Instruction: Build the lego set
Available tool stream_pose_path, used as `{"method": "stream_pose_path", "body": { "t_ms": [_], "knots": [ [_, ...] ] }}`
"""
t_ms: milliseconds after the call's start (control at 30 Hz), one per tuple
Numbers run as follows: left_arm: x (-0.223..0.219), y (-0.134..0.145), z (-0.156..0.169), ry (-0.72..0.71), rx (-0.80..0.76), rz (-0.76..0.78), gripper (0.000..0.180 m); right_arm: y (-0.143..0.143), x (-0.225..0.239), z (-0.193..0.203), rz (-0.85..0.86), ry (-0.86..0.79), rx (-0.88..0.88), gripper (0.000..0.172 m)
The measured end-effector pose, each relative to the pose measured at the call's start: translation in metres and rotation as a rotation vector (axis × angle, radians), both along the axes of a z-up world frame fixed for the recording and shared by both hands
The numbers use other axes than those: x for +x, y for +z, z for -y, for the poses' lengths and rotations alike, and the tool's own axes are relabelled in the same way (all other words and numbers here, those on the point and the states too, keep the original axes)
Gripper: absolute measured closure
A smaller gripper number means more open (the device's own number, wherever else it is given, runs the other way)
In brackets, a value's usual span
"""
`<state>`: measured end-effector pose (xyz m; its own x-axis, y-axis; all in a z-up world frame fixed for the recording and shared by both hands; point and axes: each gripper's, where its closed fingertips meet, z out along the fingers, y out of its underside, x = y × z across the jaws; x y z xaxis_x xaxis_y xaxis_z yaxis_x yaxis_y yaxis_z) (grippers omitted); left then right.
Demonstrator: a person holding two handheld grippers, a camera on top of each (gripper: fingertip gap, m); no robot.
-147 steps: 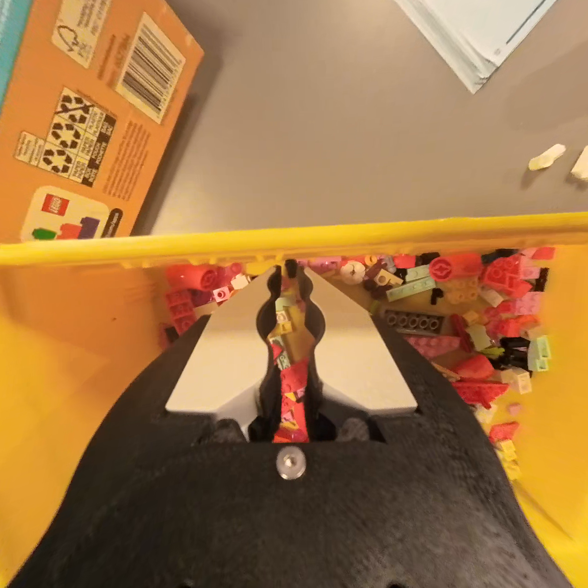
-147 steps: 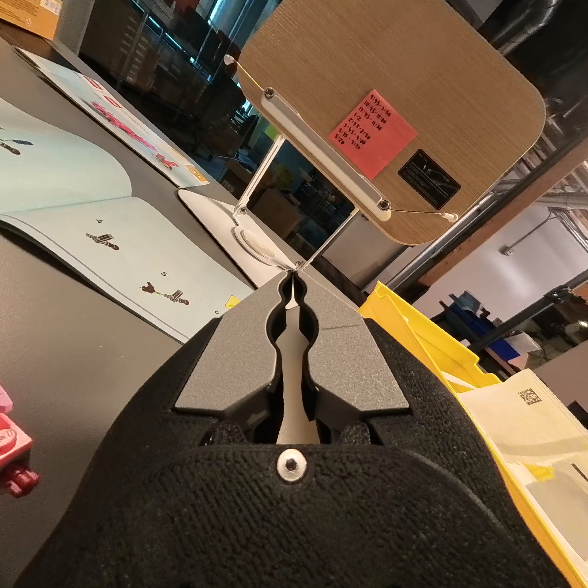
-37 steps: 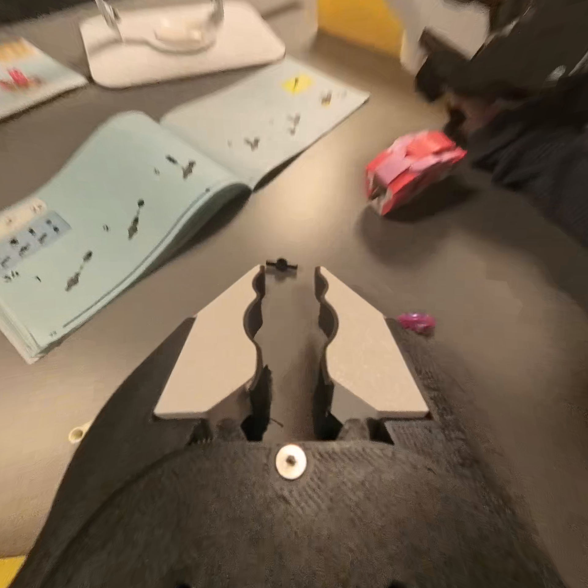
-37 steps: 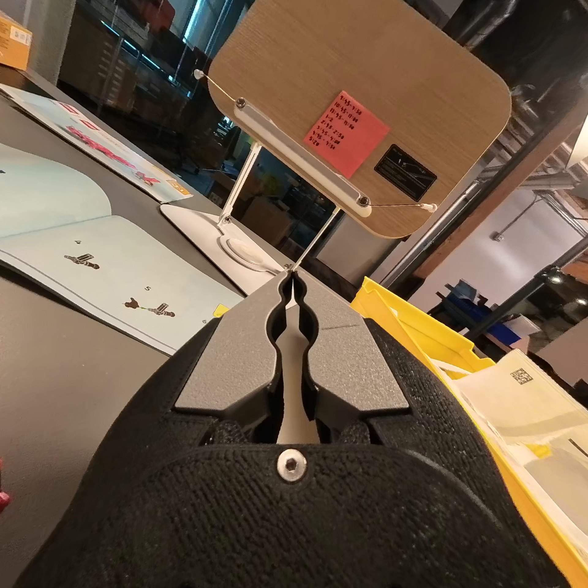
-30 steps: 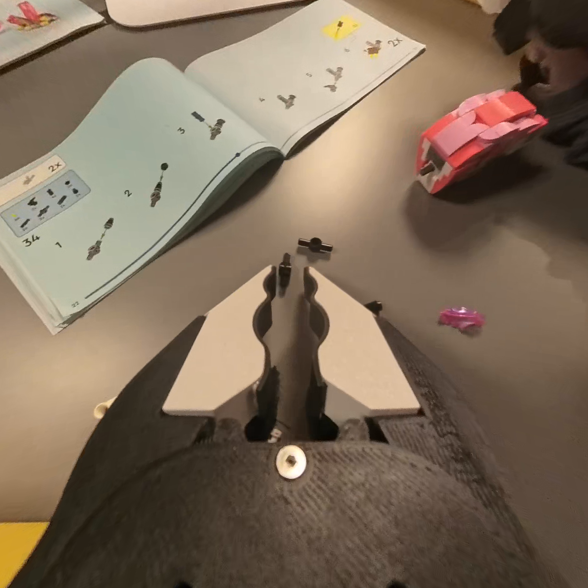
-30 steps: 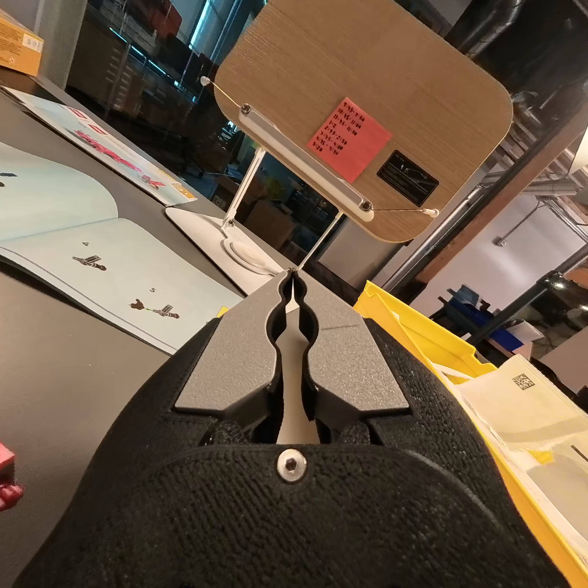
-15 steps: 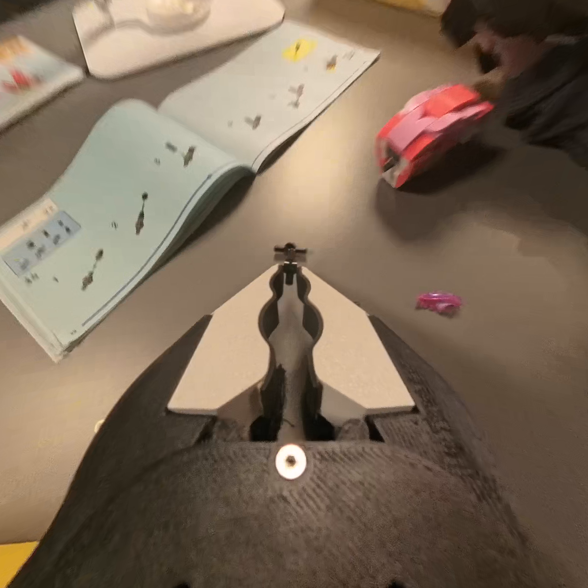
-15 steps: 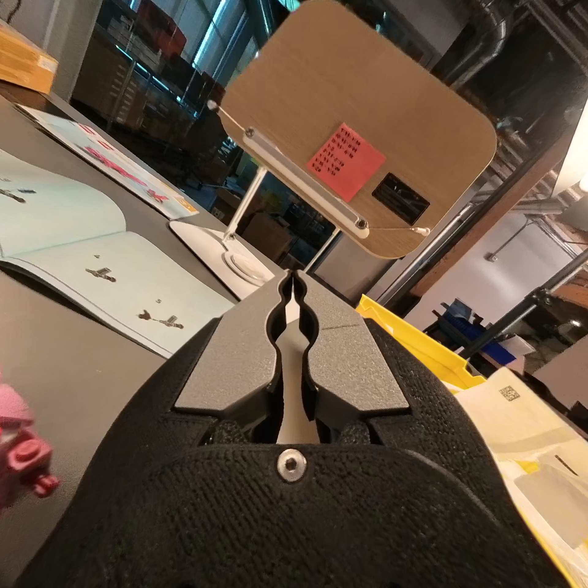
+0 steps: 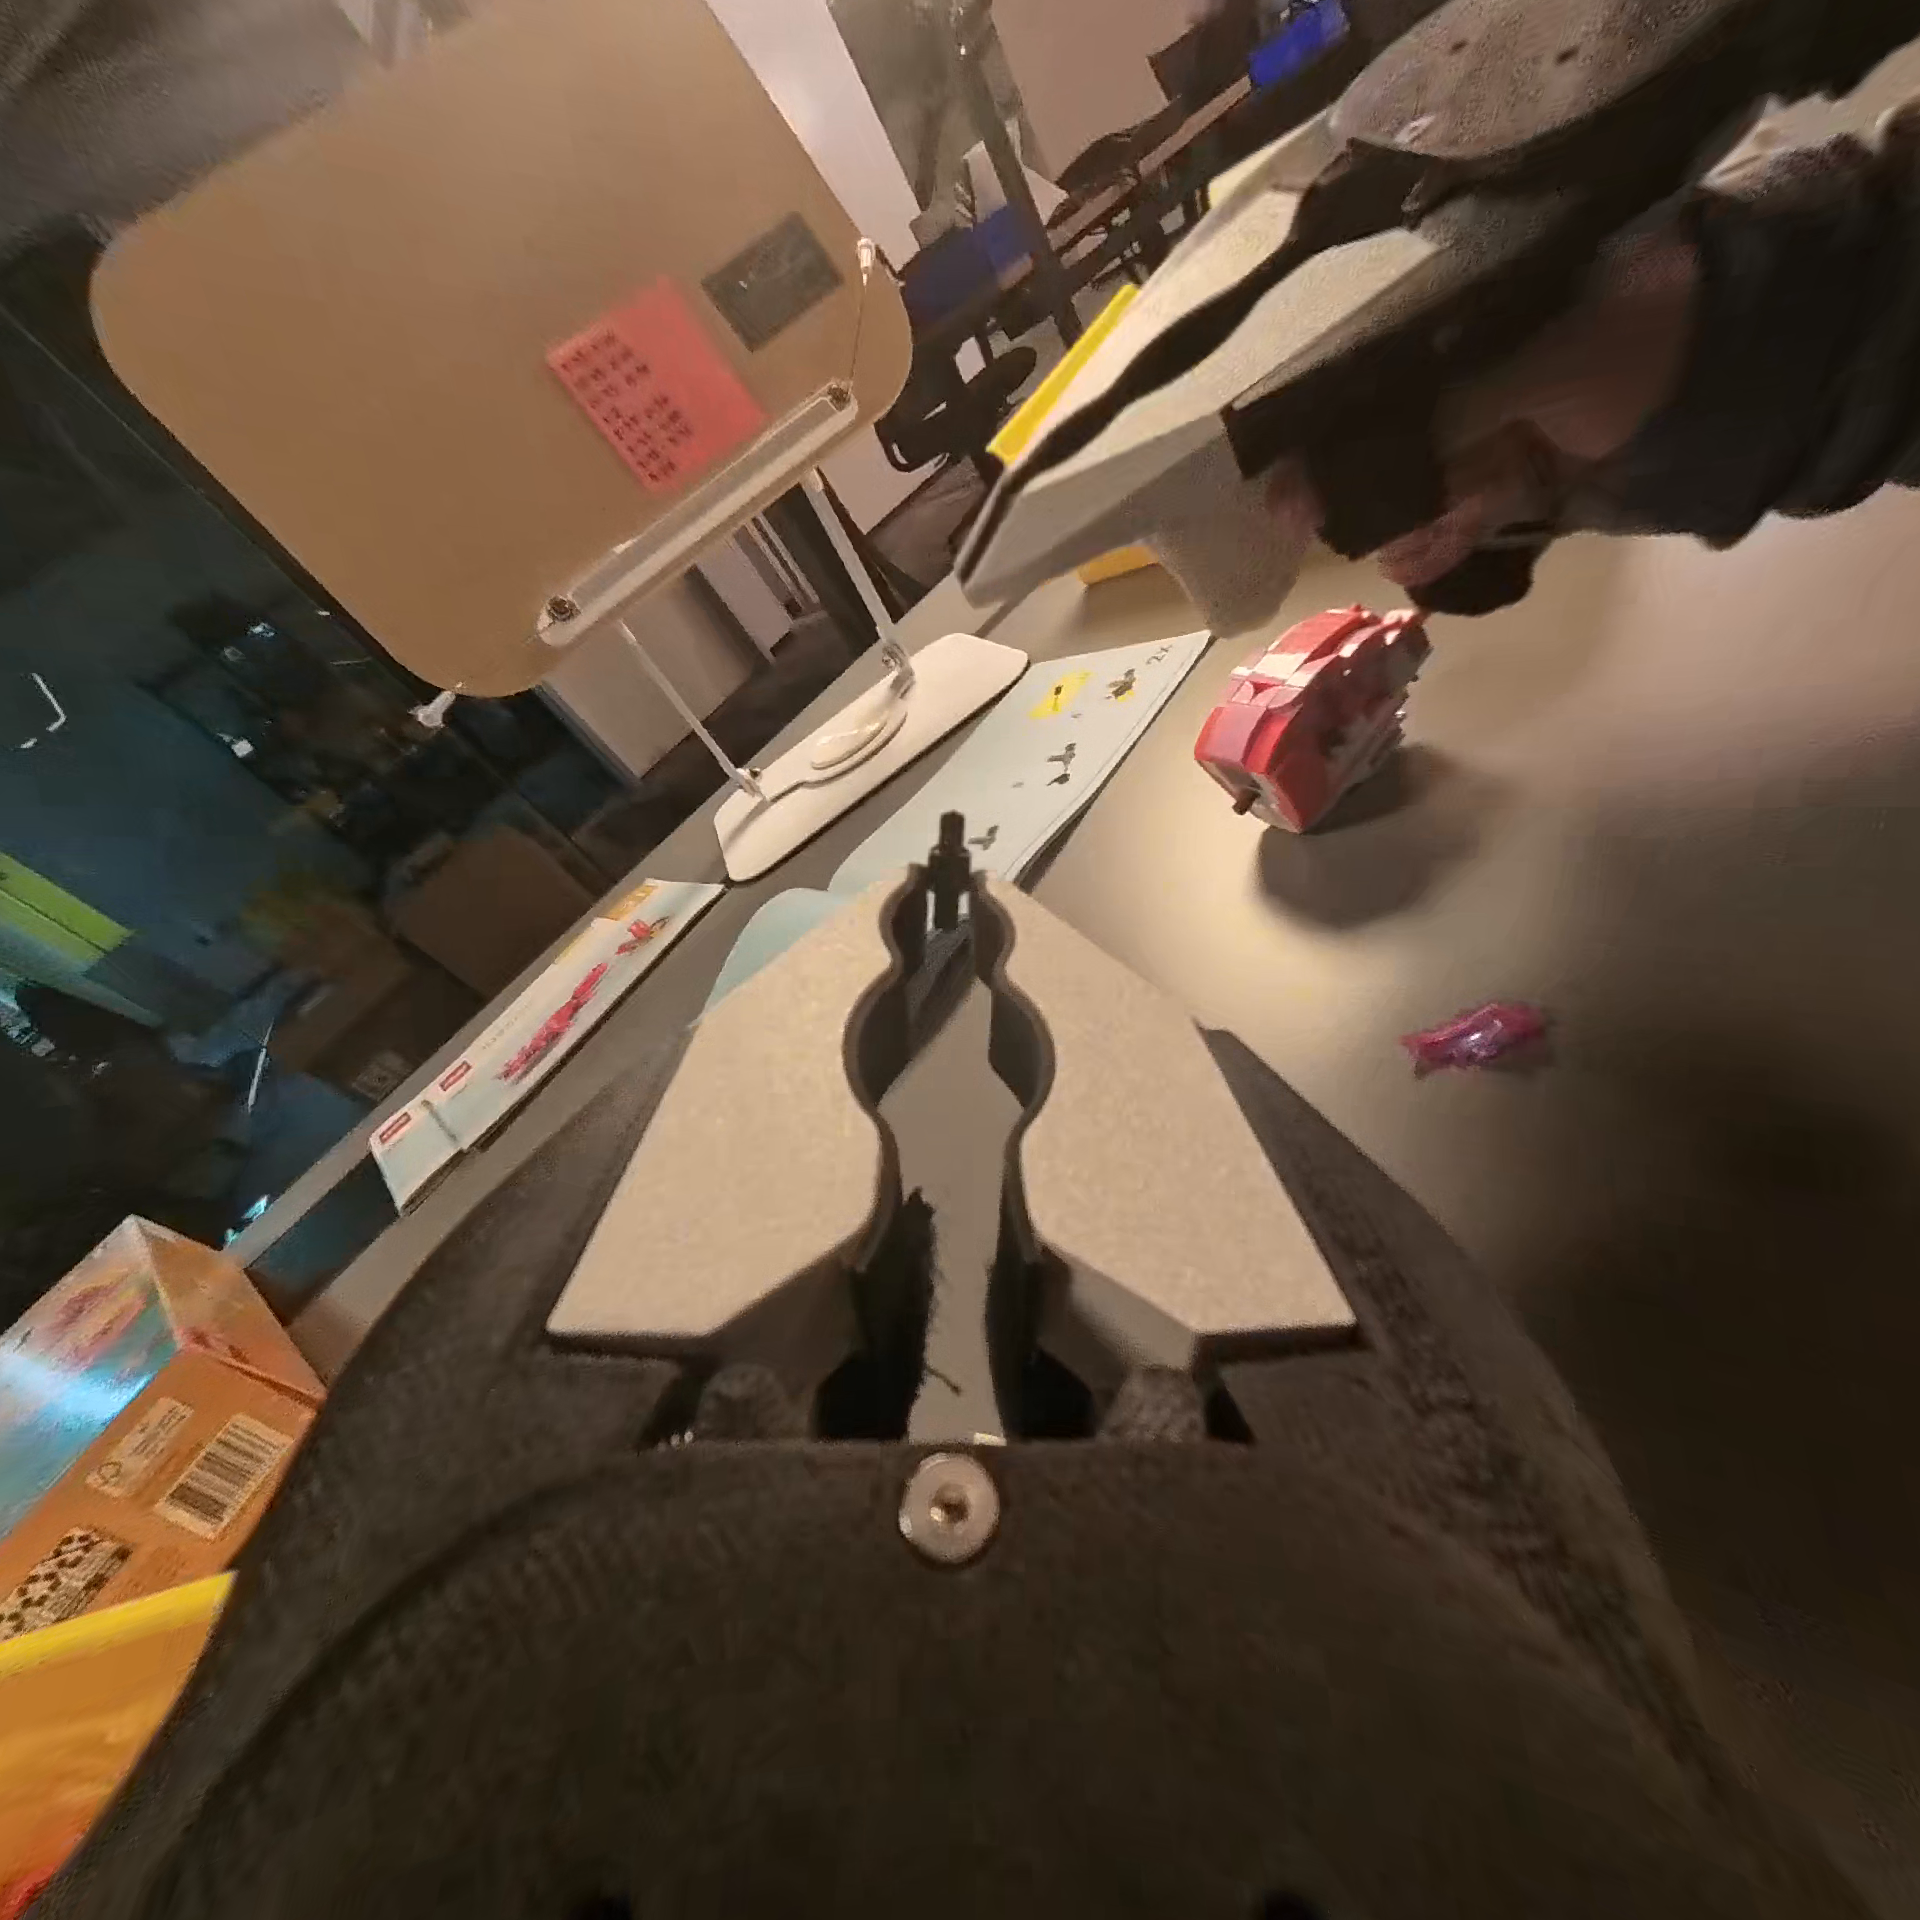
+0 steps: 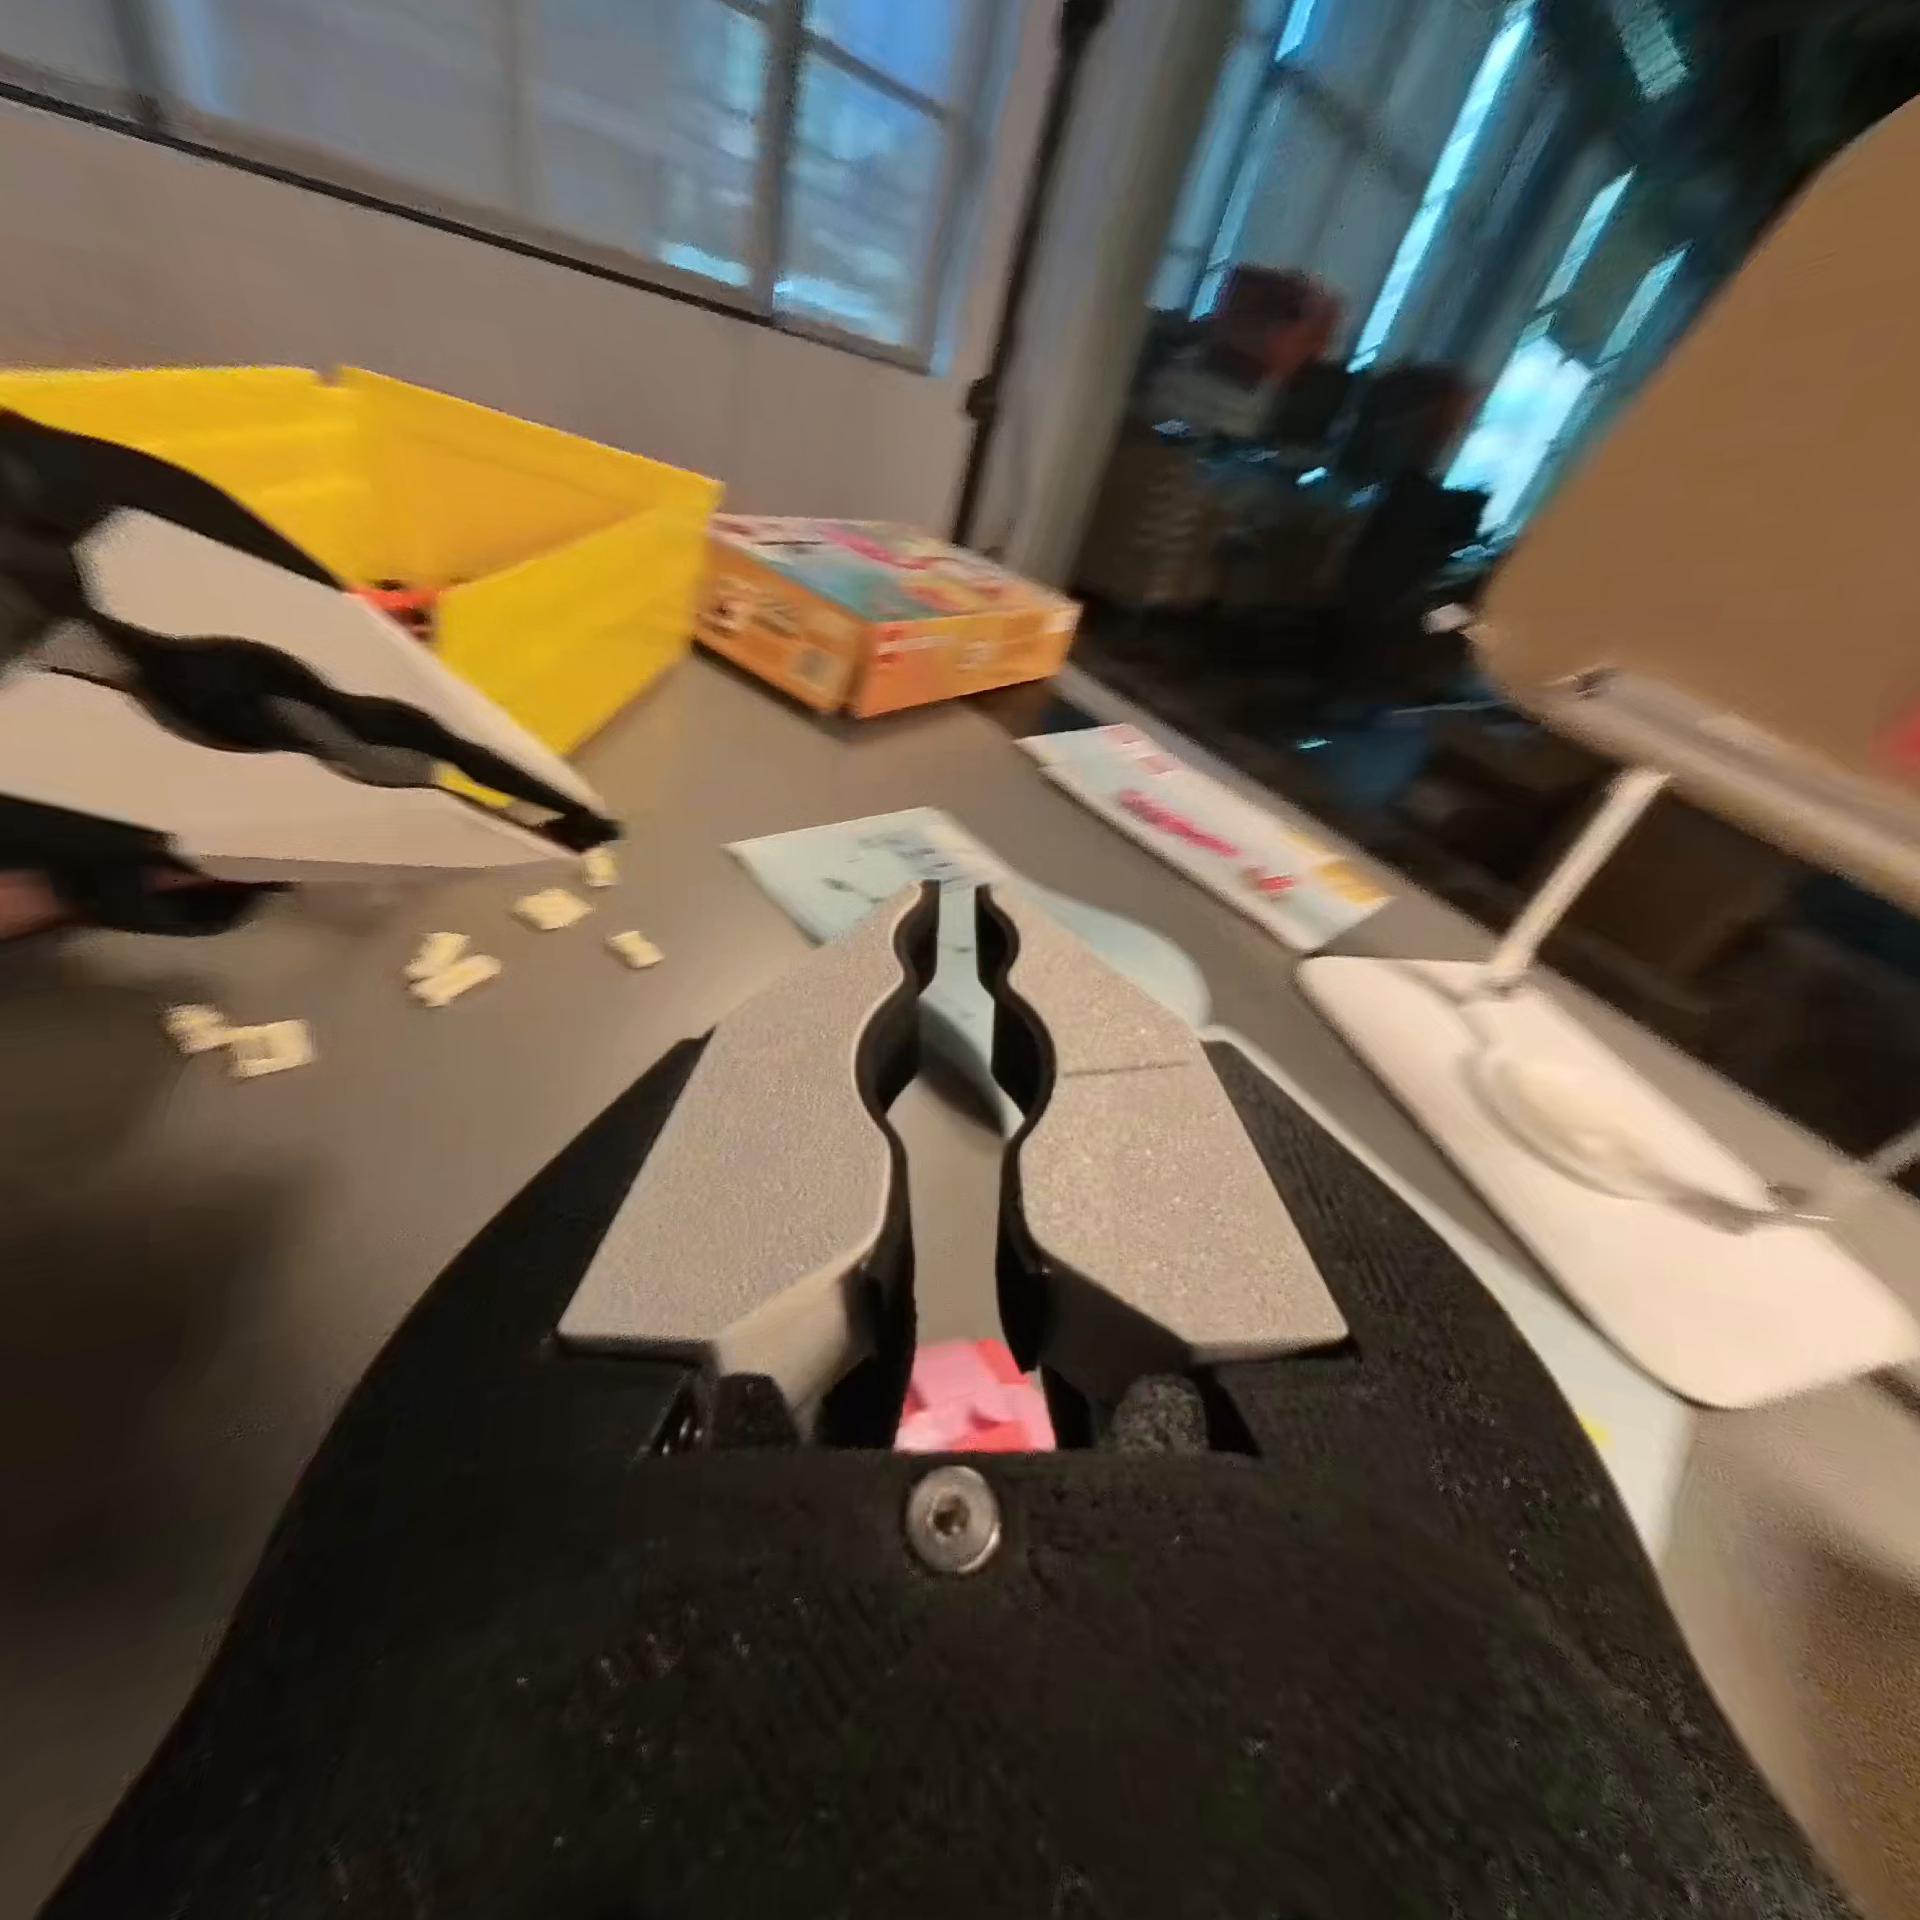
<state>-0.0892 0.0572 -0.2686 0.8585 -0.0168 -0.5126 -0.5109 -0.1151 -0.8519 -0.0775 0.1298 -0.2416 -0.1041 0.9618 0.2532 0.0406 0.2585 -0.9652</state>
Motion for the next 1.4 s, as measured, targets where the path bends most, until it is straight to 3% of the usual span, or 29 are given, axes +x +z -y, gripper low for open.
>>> {"method": "stream_pose_path", "body": {
  "t_ms": [100, 300, 633, 900, 1100, 1400],
  "knots": [
    [-0.003, -0.006, -0.001, 0.005, -0.035, -0.011, 0.174, -0.014, 0.0, 0.014, 0.101, 0.089, -0.018, 0.17],
    [-0.022, -0.016, 0.01, 0.021, -0.092, -0.182, 0.174, -0.057, 0.014, 0.055, 0.426, 0.306, -0.052, 0.164],
    [-0.022, -0.024, 0.014, -0.001, -0.122, -0.232, 0.174, -0.103, 0.013, 0.082, 0.672, 0.342, -0.047, 0.162],
    [-0.019, -0.027, 0.013, -0.014, -0.14, -0.227, 0.174, -0.123, 0.016, 0.08, 0.8, 0.28, -0.021, 0.163],
    [-0.018, -0.027, 0.013, -0.014, -0.143, -0.235, 0.174, -0.117, 0.007, 0.071, 0.774, 0.199, -0.025, 0.162],
    [-0.017, -0.03, 0.013, -0.021, -0.157, -0.221, 0.174, -0.12, 0.008, 0.097, 0.794, 0.318, -0.074, 0.157]
  ]
}}
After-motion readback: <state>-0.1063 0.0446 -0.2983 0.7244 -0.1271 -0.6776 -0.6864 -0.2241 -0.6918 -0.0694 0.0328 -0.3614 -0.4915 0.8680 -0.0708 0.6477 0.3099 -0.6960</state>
